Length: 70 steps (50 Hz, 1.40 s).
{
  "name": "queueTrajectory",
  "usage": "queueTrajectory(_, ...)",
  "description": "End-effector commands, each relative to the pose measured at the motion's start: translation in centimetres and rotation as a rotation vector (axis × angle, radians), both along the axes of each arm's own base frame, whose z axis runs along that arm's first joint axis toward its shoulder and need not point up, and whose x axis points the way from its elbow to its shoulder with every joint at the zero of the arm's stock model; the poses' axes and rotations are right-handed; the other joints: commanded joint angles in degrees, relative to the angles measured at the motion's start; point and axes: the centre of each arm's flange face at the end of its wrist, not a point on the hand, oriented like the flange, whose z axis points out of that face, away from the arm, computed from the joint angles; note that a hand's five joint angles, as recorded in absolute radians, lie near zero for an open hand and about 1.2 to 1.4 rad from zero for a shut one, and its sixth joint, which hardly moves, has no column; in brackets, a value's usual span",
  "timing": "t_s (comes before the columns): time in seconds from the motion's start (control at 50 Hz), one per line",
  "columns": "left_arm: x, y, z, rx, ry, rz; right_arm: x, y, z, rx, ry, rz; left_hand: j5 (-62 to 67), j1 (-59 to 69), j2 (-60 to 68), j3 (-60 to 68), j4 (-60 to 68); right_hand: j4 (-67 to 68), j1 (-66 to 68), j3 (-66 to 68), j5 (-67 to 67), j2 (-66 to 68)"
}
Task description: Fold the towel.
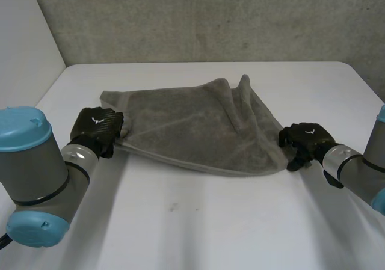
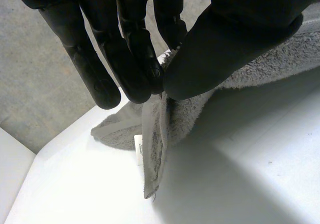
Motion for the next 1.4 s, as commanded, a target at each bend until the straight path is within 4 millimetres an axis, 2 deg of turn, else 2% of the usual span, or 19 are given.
queueTrajectory(0.02, 0.0, 0.0, 0.0, 0.000, -0.001, -0.002, 1.0, -1.0, -0.1, -0.027, -0.002, 0.021, 10.40, 13.01, 10.14, 10.23, 10.26, 9.29, 14.92, 9.14, 10.88, 9.64)
queueTrajectory(0.16, 0.0, 0.0, 0.0, 0.000, -0.001, 0.000, 1.5, -1.6, -0.5, -0.036, -0.001, 0.026, 10.40, 13.01, 10.14, 10.23, 10.26, 16.69, 22.32, 16.54, 18.28, 17.04)
queueTrajectory(0.2, 0.0, 0.0, 0.0, 0.002, 0.000, 0.000, 1.8, -1.8, -0.4, -0.045, -0.001, 0.030, 10.40, 13.01, 10.14, 10.23, 10.26, 31.57, 37.20, 31.42, 33.16, 31.92)
queueTrajectory(0.22, 0.0, 0.0, 0.0, 0.002, 0.000, 0.000, 1.8, -1.8, -0.4, -0.045, -0.001, 0.030, 10.40, 13.01, 10.14, 10.23, 10.26, 31.66, 37.29, 31.51, 33.25, 32.01)
queueTrajectory(0.24, 0.0, 0.0, 0.0, 0.002, 0.000, 0.000, 1.7, -1.9, -0.1, -0.052, -0.005, 0.026, 10.40, 13.01, 10.14, 10.23, 10.26, 41.76, 47.39, 41.61, 43.35, 42.11)
queueTrajectory(0.32, 0.0, 0.1, -0.1, 0.003, -0.001, -0.001, 1.7, -2.1, 0.7, -0.069, -0.012, 0.015, 10.40, 13.01, 10.14, 10.23, 10.26, 41.86, 47.49, 41.72, 43.45, 42.22)
queueTrajectory(0.38, 0.1, 0.1, -0.3, 0.010, -0.004, 0.003, 1.4, -2.1, 2.4, -0.108, -0.010, 0.000, 10.40, 13.01, 10.14, 10.23, 10.26, 41.86, 47.49, 41.72, 43.45, 42.22)
queueTrajectory(0.48, 0.2, 1.0, -1.2, 0.045, -0.019, -0.004, 1.0, -1.1, 4.7, -0.131, 0.006, -0.012, 10.40, 13.01, 10.14, 10.23, 10.26, 41.86, 47.49, 41.72, 43.45, 42.22)
queueTrajectory(0.58, 0.6, 2.8, -2.5, 0.126, -0.050, -0.011, 0.3, 1.9, 5.6, -0.052, 0.115, 0.007, 10.40, 13.01, 10.14, 10.23, 10.26, 41.86, 47.49, 41.72, 43.45, 42.22)
queueTrajectory(0.6, 0.8, 3.4, -2.7, 0.160, -0.062, -0.013, 0.3, 1.9, 5.6, -0.052, 0.115, 0.008, -5.23, -2.62, -5.49, -5.41, -5.37, 41.86, 47.49, 41.72, 43.45, 42.22)
queueTrajectory(0.62, 0.8, 3.4, -2.7, 0.160, -0.062, -0.013, 0.1, 2.7, 5.5, -0.041, 0.147, 0.018, -5.39, -2.77, -5.64, -5.56, -5.53, 41.86, 47.49, 41.72, 43.45, 42.22)
queueTrajectory(0.64, 0.9, 3.9, -2.7, 0.186, -0.073, -0.016, -0.3, 3.1, 5.3, -0.038, 0.170, 0.025, -25.87, -23.26, -26.13, -26.05, -26.02, 41.86, 47.49, 41.72, 43.45, 42.22)
queueTrajectory(0.66, 0.9, 3.9, -2.7, 0.187, -0.073, -0.016, -0.3, 3.1, 5.3, -0.038, 0.170, 0.025, -26.08, -23.46, -26.33, -26.25, -26.22, 41.86, 47.49, 41.72, 43.45, 42.22)
queueTrajectory(0.68, 1.1, 4.2, -2.5, 0.204, -0.080, -0.014, -0.7, 3.4, 5.2, -0.039, 0.190, 0.022, -38.40, -35.79, -38.66, -38.58, -38.55, 41.86, 47.49, 41.72, 43.45, 42.22)
queueTrajectory(0.72, 1.1, 4.4, -2.2, 0.209, -0.081, -0.017, -1.1, 3.5, 4.9, -0.037, 0.200, 0.017, -40.38, -37.76, -40.63, -40.55, -40.52, 41.86, 47.49, 41.72, 43.45, 42.22)
queueTrajectory(0.82, 1.5, 3.0, 0.0, 0.144, -0.050, 0.005, -2.5, 2.6, 4.6, -0.068, 0.199, -0.026, -44.91, -42.30, -45.17, -45.09, -45.05, 41.86, 47.49, 41.72, 43.45, 42.22)
queueTrajectory(0.92, 2.4, 1.3, 0.8, 0.119, -0.029, 0.024, -3.8, 1.6, 4.7, -0.078, 0.195, -0.065, -44.75, -42.14, -45.01, -44.93, -44.90, 41.86, 47.49, 41.72, 43.45, 42.22)
queueTrajectory(1.2, 5.0, -1.5, -0.2, 0.186, 0.071, -0.051, -3.8, 1.7, 3.7, -0.049, 0.193, -0.061, -43.74, -41.13, -44.00, -43.91, -43.88, 41.86, 47.49, 41.72, 43.45, 42.22)
queueTrajectory(1.4, 4.4, -1.4, -2.0, 0.242, 0.093, -0.073, -3.7, 2.0, 3.1, -0.030, 0.196, -0.057, -44.25, -41.63, -44.50, -44.42, -44.39, 41.86, 47.49, 41.72, 43.45, 42.22)
